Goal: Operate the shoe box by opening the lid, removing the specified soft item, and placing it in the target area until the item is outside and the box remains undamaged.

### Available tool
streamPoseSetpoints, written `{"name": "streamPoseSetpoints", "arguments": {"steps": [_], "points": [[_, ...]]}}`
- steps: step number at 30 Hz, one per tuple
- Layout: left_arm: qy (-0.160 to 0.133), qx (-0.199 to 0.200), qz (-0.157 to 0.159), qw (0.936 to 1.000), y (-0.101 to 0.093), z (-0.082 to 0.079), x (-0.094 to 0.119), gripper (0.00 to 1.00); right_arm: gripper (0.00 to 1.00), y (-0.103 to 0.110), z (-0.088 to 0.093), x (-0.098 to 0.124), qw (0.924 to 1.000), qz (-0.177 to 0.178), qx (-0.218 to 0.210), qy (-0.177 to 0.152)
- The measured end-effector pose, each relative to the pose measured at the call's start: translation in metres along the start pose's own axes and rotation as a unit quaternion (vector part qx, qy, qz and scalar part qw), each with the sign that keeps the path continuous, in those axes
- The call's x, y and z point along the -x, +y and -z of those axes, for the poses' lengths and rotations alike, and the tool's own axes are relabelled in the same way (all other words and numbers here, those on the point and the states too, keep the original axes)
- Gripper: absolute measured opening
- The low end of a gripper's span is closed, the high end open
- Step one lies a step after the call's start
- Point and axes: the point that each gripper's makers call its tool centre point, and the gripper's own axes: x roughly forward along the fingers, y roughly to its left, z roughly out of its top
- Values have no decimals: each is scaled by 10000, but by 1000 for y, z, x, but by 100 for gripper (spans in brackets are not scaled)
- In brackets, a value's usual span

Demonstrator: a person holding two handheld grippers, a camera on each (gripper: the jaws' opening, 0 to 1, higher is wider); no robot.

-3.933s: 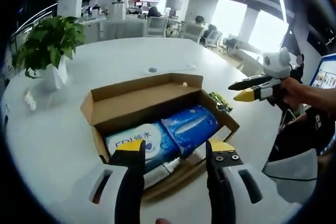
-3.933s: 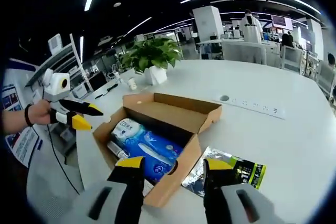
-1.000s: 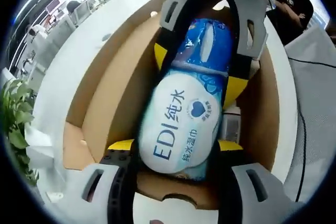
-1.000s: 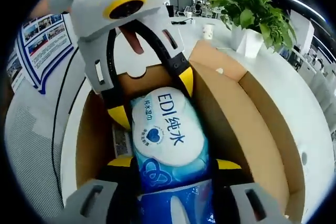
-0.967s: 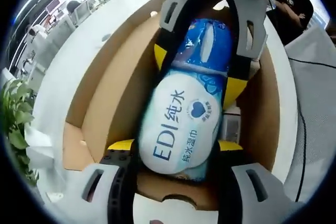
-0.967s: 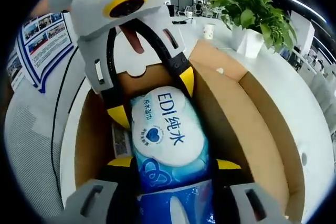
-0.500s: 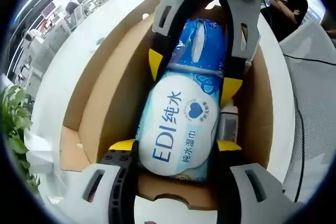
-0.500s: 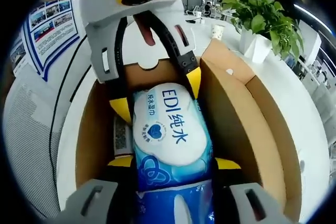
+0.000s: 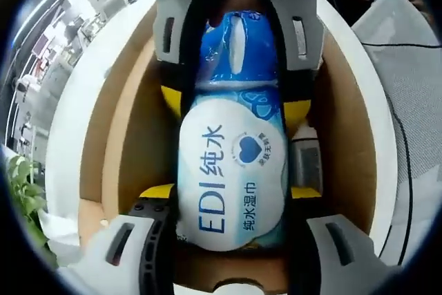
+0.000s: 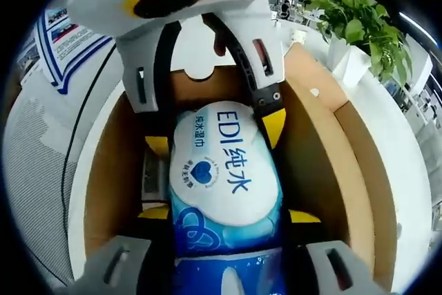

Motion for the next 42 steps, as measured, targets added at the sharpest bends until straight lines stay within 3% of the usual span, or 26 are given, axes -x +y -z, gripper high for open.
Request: {"name": "streamPoseSetpoints", "arguments": {"steps": [7,14,28,42], "points": [[-125,101,164,9997,1,0,-11,67,66,1,5,-15,9992,44,361,170],[-167,67,393,9991,-7,-5,-9,68,66,1,4,-16,9994,-118,326,88],[-127,-69,631,9979,-14,-7,-11,68,67,2,4,-20,9982,-321,395,326],[-267,-105,321,9991,-12,-10,-3,66,58,7,-3,-16,9993,-133,334,59]]}}
